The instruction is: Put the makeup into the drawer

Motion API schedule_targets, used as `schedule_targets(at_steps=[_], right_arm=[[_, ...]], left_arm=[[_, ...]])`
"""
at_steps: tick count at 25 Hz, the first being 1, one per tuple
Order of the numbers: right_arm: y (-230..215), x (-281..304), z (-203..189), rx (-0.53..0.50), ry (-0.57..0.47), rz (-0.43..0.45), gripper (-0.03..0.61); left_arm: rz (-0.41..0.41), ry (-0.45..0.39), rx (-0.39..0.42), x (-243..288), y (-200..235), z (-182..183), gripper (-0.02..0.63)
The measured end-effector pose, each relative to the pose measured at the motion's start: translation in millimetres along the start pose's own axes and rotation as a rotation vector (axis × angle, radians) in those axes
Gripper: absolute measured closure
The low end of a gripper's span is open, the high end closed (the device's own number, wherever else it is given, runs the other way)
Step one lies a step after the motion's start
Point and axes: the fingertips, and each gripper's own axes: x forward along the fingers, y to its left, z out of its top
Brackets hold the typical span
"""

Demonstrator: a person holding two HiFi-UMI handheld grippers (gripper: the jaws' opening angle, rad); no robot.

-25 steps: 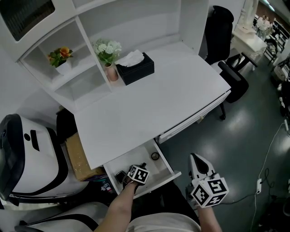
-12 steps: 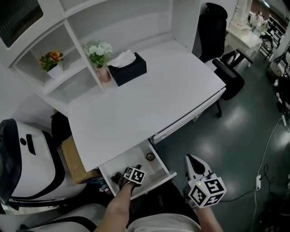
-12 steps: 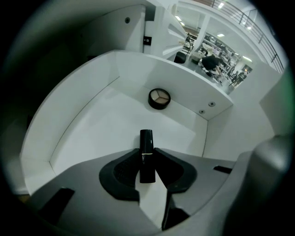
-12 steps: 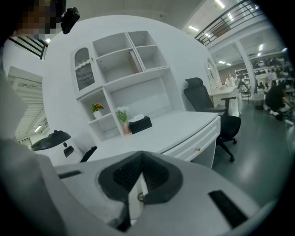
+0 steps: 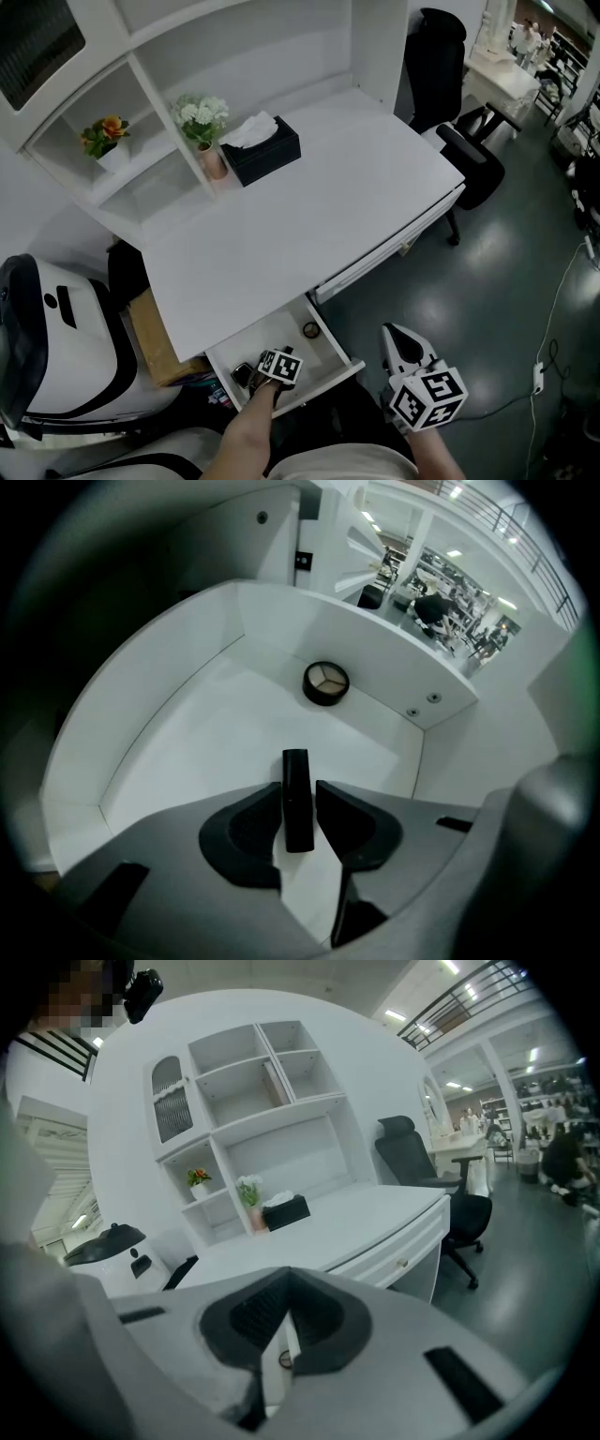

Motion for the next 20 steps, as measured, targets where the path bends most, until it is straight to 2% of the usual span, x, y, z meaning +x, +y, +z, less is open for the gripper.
schedule_targets(at_steps=[7, 11, 20], right_arm=[[14, 7, 3, 0.003, -0.014, 0.036, 0.577], [22, 9, 6, -0.006, -0.029, 0.056, 0.576], [39, 9, 15, -0.011, -0.066, 0.088, 0.576]], left_arm=[[0.009, -0.059, -0.026, -20, 7, 18, 0.482], [0.034, -0.182, -0.082, -53, 19, 43, 0.526], [0.005, -0.459, -0.179, -149, 24, 86, 0.541]])
